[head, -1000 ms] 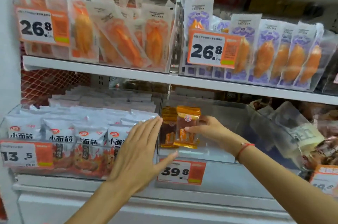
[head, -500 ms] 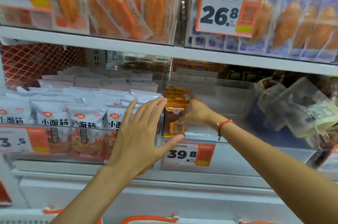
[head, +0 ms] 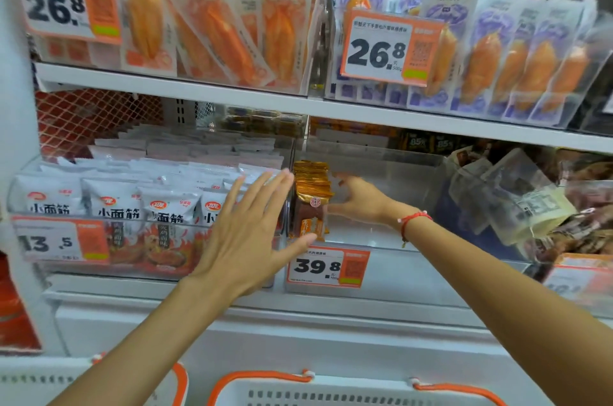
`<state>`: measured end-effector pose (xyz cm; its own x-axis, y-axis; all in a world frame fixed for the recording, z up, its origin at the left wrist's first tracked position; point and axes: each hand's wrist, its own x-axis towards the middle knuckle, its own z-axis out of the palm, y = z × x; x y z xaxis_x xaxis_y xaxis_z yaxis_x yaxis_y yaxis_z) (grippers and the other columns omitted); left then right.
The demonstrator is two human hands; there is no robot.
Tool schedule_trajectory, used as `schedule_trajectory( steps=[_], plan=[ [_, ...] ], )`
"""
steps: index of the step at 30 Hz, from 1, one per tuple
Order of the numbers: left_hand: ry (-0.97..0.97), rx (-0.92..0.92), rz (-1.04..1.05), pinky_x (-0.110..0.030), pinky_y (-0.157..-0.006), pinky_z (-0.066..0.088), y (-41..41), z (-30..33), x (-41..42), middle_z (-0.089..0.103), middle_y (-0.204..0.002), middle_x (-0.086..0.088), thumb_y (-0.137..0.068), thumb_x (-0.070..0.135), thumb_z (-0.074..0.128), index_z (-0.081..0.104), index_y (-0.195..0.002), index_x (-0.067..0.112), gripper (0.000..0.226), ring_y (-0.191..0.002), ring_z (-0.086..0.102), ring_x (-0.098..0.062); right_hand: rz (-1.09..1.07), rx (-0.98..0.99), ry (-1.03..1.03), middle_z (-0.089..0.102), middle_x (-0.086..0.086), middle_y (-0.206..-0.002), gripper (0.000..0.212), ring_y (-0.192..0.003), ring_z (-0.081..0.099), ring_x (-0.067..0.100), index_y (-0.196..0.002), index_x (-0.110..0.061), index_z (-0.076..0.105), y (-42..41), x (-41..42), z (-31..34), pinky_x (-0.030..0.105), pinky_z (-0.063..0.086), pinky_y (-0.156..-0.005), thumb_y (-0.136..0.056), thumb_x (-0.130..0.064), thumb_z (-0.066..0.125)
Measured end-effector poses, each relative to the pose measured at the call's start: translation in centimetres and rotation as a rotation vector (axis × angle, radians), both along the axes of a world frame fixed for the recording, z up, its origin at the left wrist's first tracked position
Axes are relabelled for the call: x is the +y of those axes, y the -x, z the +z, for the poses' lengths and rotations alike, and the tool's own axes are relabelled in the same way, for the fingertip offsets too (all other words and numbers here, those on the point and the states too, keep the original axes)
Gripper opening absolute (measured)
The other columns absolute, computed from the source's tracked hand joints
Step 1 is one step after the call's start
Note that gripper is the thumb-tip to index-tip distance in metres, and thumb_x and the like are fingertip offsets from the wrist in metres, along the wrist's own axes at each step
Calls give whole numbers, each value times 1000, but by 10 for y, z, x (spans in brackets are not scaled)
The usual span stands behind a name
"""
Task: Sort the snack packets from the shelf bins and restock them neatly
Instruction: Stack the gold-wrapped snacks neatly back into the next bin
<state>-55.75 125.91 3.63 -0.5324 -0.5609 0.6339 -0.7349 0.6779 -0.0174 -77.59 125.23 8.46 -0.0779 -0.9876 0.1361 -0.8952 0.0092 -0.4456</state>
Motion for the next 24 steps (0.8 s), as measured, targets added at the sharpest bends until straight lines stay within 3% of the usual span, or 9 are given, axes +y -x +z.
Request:
schedule_trajectory(
  steps=[3,6,9,11,14,16,20,22,24],
  plan=[
    [107,74,-75,-42,-115,18,-5,15,13,40,-150,-3,-93,55,37,37,-146,15,66,-139,35,-21,35,52,182,52,2,-133,45,-107,58,19,-130,-18,54,0,45,10,31,51,-88,-88,-27,68],
    [187,173,-155,-30,-88,40,-4,29,39,62,-118,2,-89,37,48,60,-119,19,37,-108,57,-19,142,216,319,59,-10,-106,28,-88,57,7,-117,-30,61,-5,106,8,28,51,-73,-89,-29,65],
    [-52,100,-110,-28,-70,39,4,22,76,66,-106,8,-94,38,53,63,-111,26,24,-98,62,-18,240,276,94,62,-15,-94,21,-80,58,7,-112,-32,64,-5,154,-16,28,50,-71,-91,-33,61],
    [-258,-44,-45,-29,-76,43,7,-7,91,64,-118,12,-95,44,49,59,-118,32,28,-108,60,-17,252,277,-184,64,-13,-97,23,-85,60,8,-115,-31,63,2,173,-51,24,45,-76,-92,-34,60],
    [-514,-151,12,-31,-80,45,4,-75,115,65,-117,12,-96,43,47,59,-116,33,26,-108,60,-16,184,318,-498,64,-6,-114,28,-105,58,15,-122,-28,61,18,196,-122,26,41,-85,-94,-32,57],
    [-624,-205,45,-30,-81,46,4,-127,134,65,-117,11,-96,38,46,61,-115,33,25,-108,60,-15,137,285,-578,63,-4,-118,28,-109,57,17,-120,-26,62,28,211,-172,28,43,-92,-94,-30,55],
    [-796,-282,4,-27,-85,45,1,-222,170,54,-127,10,-98,28,46,55,-125,30,29,-118,52,-12,119,207,-651,62,0,-109,24,-101,58,25,-114,-21,61,26,242,-261,30,46,-75,-94,-21,47],
    [-903,-307,-22,-28,-96,45,-5,-260,181,42,-143,11,-100,28,44,41,-142,31,42,-130,43,-11,137,203,-657,59,7,-123,30,-113,56,29,-123,-18,57,17,255,-298,38,48,-86,-95,-20,47],
    [-997,-423,-36,-34,-112,34,-14,-289,190,23,-157,11,-102,35,38,25,-151,33,50,-142,27,-13,183,195,-688,51,7,-135,39,-125,46,28,-134,-19,50,6,265,-328,42,44,-98,-95,-22,49]
  ],
)
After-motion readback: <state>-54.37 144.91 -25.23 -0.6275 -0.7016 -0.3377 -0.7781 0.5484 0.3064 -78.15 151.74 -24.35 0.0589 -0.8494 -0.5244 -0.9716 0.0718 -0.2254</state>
